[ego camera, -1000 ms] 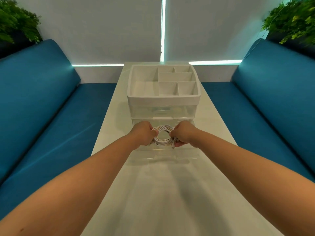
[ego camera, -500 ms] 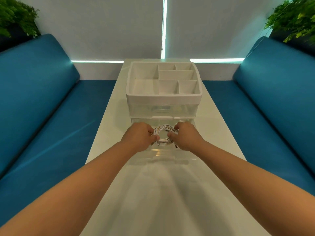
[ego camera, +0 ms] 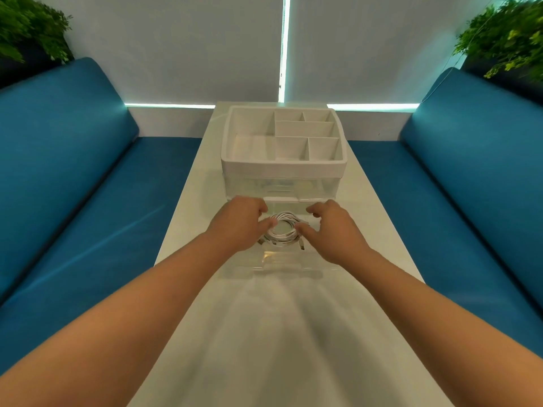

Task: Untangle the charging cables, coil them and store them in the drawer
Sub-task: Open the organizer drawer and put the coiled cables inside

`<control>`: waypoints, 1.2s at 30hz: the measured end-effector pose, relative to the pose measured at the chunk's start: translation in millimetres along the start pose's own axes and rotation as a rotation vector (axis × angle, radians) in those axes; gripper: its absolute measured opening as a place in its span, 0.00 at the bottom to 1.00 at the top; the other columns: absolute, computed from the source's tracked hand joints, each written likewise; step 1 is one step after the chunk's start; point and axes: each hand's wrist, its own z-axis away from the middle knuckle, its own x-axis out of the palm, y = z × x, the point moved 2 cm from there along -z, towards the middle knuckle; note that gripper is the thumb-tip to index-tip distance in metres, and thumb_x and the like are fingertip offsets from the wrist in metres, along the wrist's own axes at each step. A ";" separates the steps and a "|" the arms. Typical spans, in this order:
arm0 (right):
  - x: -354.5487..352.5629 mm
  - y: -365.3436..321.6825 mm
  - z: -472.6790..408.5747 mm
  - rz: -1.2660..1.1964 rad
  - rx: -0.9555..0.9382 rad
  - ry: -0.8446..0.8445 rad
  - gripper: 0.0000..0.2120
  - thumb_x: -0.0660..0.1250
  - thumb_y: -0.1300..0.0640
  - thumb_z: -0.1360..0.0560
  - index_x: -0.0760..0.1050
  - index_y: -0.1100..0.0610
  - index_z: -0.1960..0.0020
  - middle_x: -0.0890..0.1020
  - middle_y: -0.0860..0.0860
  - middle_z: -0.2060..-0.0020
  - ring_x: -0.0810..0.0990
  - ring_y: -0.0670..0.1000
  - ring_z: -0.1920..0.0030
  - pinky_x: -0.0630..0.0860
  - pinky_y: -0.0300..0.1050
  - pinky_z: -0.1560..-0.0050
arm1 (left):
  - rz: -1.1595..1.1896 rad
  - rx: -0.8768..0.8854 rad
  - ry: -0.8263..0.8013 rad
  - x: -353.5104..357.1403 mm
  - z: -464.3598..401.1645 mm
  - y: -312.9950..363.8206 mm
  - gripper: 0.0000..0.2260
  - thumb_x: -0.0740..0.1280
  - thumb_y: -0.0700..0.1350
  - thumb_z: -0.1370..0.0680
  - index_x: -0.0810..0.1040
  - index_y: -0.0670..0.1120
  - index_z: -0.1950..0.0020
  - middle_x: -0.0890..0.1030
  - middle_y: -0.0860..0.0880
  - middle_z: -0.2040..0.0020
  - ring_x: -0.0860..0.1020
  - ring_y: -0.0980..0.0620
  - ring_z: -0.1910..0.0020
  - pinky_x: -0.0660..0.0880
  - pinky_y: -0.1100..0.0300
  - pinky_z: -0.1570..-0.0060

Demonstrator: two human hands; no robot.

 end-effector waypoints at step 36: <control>48.5 30.5 -2.9 -0.189 0.248 0.294 0.28 0.58 0.44 0.21 0.61 0.64 0.32 0.67 0.57 0.37 0.73 0.56 0.42 0.74 0.46 0.44 | -0.042 0.129 0.297 -37.0 -49.8 12.1 0.16 0.56 0.50 0.16 0.79 0.42 0.43 0.81 0.43 0.48 0.77 0.43 0.50 0.72 0.51 0.49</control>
